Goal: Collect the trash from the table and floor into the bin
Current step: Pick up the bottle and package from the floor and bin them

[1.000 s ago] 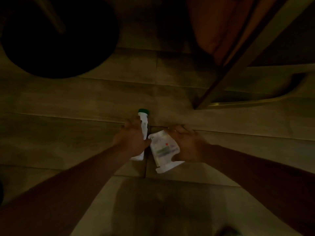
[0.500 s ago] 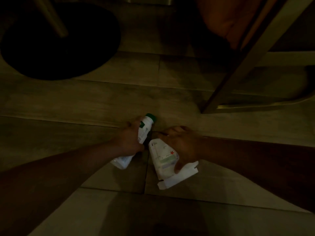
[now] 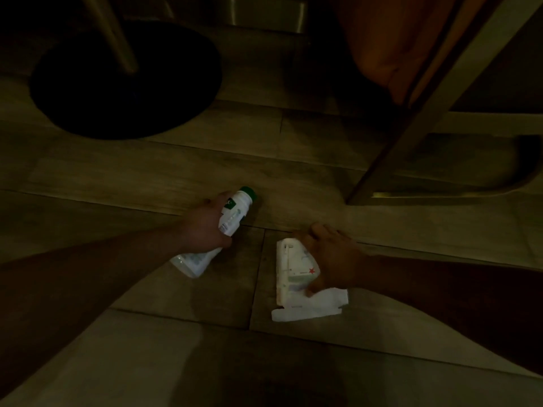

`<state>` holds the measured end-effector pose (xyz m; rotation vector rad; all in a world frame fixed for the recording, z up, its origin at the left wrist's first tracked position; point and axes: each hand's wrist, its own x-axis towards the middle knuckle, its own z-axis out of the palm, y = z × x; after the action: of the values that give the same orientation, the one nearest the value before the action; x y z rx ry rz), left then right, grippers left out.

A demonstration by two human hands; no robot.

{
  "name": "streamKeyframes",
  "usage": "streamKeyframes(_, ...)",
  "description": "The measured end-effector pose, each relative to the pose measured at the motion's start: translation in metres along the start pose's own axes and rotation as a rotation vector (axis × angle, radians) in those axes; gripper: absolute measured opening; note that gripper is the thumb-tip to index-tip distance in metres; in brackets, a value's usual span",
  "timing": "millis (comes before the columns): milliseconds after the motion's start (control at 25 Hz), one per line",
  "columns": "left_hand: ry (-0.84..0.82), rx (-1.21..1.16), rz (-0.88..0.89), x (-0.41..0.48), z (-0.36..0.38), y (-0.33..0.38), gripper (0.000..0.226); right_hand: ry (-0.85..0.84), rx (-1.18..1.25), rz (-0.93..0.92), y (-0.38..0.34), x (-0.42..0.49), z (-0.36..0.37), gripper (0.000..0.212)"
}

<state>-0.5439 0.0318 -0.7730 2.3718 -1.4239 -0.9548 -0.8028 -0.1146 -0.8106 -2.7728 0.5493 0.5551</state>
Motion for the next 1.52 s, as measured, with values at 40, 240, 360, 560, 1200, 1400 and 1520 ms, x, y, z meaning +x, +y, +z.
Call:
streamKeyframes(40, -0.003, 0.003, 0.006, -0.001, -0.001, 0.001, 0.11, 0.007, 0.026, 0.026, 0.001, -0.003, -0.001, 0.12)
streamKeyframes(240, -0.012, 0.16, 0.096, -0.003, -0.006, 0.002, 0.102, -0.089, 0.466, 0.18, 0.006, -0.01, -0.019, 0.063)
streamKeyframes(360, 0.025, 0.29, 0.162, 0.002, -0.018, -0.001, 0.094, -0.055, 0.783, 0.262, 0.007, -0.008, -0.036, 0.023)
streamKeyframes(560, 0.087, 0.131, 0.072, 0.005, -0.016, -0.012, 0.1, 0.096, 0.957, 0.319, -0.011, -0.004, -0.052, 0.019)
streamKeyframes(1200, -0.084, -0.162, -0.353, -0.168, -0.017, 0.056, 0.098, 0.055, 1.221, 0.798, -0.075, -0.146, -0.076, 0.024)
streamKeyframes(1400, -0.128, -0.325, -0.532, -0.306, -0.096, 0.147, 0.099, -0.015, 1.186, 0.887, -0.128, -0.26, -0.168, 0.028)
streamKeyframes(1520, -0.127, -0.357, -0.567, -0.379, -0.167, 0.209, 0.098, -0.02, 1.163, 0.843, -0.152, -0.321, -0.255, 0.032)
